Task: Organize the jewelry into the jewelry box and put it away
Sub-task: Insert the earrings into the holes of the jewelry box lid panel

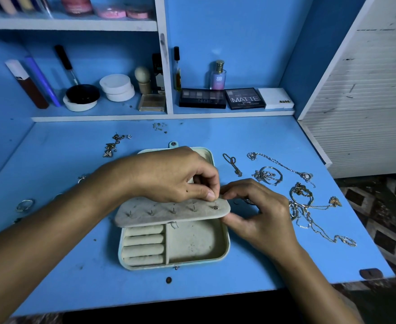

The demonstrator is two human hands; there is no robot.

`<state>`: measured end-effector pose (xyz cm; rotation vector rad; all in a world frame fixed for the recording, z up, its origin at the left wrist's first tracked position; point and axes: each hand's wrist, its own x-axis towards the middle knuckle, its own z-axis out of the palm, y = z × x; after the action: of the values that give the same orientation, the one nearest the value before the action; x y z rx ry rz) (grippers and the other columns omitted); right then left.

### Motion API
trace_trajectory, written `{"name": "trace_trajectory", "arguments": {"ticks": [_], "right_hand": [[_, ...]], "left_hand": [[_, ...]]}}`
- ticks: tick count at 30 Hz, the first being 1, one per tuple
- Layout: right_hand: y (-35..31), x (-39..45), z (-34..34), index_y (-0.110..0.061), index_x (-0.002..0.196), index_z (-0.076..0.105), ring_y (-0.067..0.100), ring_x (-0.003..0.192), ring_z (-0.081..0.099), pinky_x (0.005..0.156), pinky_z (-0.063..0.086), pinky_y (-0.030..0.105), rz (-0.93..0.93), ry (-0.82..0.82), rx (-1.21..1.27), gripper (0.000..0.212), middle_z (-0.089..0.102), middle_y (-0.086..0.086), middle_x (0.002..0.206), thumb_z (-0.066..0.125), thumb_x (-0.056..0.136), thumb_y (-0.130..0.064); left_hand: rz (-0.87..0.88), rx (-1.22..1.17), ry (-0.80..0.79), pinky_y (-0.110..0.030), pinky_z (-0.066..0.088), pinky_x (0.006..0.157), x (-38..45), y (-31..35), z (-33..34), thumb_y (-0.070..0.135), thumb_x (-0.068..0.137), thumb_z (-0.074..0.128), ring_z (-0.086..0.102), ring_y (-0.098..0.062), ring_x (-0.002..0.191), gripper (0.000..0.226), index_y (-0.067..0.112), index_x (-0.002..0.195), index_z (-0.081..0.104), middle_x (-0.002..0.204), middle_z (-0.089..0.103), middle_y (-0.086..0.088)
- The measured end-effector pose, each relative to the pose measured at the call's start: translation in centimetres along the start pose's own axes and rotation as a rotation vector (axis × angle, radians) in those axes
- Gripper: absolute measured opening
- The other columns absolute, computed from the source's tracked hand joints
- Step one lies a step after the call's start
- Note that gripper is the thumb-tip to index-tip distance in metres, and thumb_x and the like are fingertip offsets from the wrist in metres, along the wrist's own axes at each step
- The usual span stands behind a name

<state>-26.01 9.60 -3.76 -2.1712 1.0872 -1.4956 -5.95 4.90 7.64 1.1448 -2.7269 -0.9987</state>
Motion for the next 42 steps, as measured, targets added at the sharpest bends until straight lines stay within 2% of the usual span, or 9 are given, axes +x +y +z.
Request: {"name": "trace_trajectory", "arguments": {"ticks": [7, 15, 26, 29, 32, 34, 37, 40, 42], "right_hand": [[0.0, 0.0, 0.0, -0.003, 0.083, 0.071, 0.013, 0.085, 0.071, 0.069, 0.055, 0.03, -0.013, 0.006, -0.006, 0.021, 0.073, -0.001, 0.091, 0.087, 0.076, -0.016], [0.1, 0.0, 0.0, -0.002, 0.082, 0.072, 0.013, 0.085, 0.071, 0.073, 0.055, 0.03, -0.029, -0.006, 0.012, 0.022, 0.073, 0.001, 0.09, 0.087, 0.077, -0.017], [0.1, 0.1, 0.1, -0.001, 0.082, 0.071, 0.016, 0.085, 0.071, 0.071, 0.055, 0.032, -0.05, 0.005, -0.001, 0.021, 0.073, 0.003, 0.09, 0.084, 0.08, -0.018], [0.0, 0.2, 0.1, -0.001, 0.082, 0.071, 0.01, 0.085, 0.069, 0.074, 0.051, 0.019, -0.034, 0.015, -0.033, 0.019, 0.073, 0.002, 0.089, 0.084, 0.079, -0.014], [-0.1, 0.5, 0.2, -0.002, 0.081, 0.071, 0.008, 0.081, 0.067, 0.075, 0.045, 0.012, -0.016, 0.044, -0.057, 0.015, 0.072, 0.001, 0.087, 0.08, 0.081, -0.014], [-0.1, 0.8, 0.2, -0.002, 0.082, 0.071, 0.013, 0.077, 0.067, 0.071, 0.049, 0.017, -0.025, 0.052, -0.078, 0.016, 0.072, 0.001, 0.085, 0.077, 0.083, -0.017], [-0.3, 1.3, 0.2, -0.003, 0.082, 0.072, 0.011, 0.073, 0.066, 0.067, 0.054, 0.024, -0.022, 0.067, -0.122, 0.023, 0.073, 0.0, 0.082, 0.076, 0.084, -0.025], [-0.6, 2.3, 0.3, -0.004, 0.081, 0.072, 0.003, 0.072, 0.065, 0.065, 0.055, 0.02, 0.028, 0.066, -0.1, 0.026, 0.072, -0.005, 0.08, 0.08, 0.082, -0.029], [-1.1, 3.0, 0.3, -0.007, 0.081, 0.071, 0.0, 0.07, 0.064, 0.063, 0.049, 0.01, 0.082, 0.054, -0.075, 0.023, 0.07, -0.01, 0.078, 0.08, 0.08, -0.028]], "left_hand": [[-0.014, 0.037, 0.003, -0.006, 0.039, 0.07, -0.1, 0.2, -0.2, 0.032, 0.092, 0.066, 0.06, 0.007, 0.085, 0.006, 0.035, 0.087, 0.068, 0.084, 0.065, 0.021], [0.007, 0.119, -0.049, -0.021, 0.048, 0.071, 0.2, 0.4, -0.1, 0.034, 0.094, 0.062, 0.06, -0.005, 0.084, 0.012, 0.038, 0.083, 0.061, 0.084, 0.065, 0.013], [-0.017, 0.01, -0.039, -0.009, 0.042, 0.07, 0.1, -0.3, 0.0, 0.031, 0.093, 0.064, 0.061, 0.002, 0.084, 0.008, 0.035, 0.087, 0.067, 0.084, 0.066, 0.02], [-0.028, -0.077, -0.022, -0.01, 0.047, 0.076, -0.2, -0.9, -0.5, 0.03, 0.093, 0.066, 0.064, 0.003, 0.089, 0.008, 0.027, 0.098, 0.072, 0.089, 0.069, 0.021], [-0.068, -0.245, 0.055, -0.019, 0.052, 0.085, -1.2, -2.0, -1.3, 0.025, 0.094, 0.064, 0.068, -0.004, 0.091, 0.016, 0.022, 0.108, 0.071, 0.093, 0.073, 0.013], [-0.098, -0.366, 0.144, -0.025, 0.053, 0.084, -2.0, -3.2, -1.7, 0.02, 0.096, 0.06, 0.069, -0.01, 0.092, 0.016, 0.02, 0.109, 0.07, 0.093, 0.074, 0.005], [-0.101, -0.529, 0.346, -0.025, 0.053, 0.075, -2.9, -5.2, -1.9, 0.021, 0.099, 0.055, 0.069, -0.014, 0.087, 0.019, 0.014, 0.106, 0.071, 0.092, 0.073, 0.0], [-0.095, -0.732, 0.54, -0.021, 0.051, 0.067, -3.5, -6.9, -1.5, 0.053, 0.086, 0.066, 0.066, -0.013, 0.082, 0.039, 0.017, 0.098, 0.076, 0.087, 0.071, 0.0], [-0.113, -0.813, 0.649, -0.019, 0.05, 0.064, -3.9, -8.0, -0.9, 0.073, 0.07, 0.068, 0.065, -0.012, 0.08, 0.054, 0.025, 0.093, 0.078, 0.086, 0.071, 0.001]]}}
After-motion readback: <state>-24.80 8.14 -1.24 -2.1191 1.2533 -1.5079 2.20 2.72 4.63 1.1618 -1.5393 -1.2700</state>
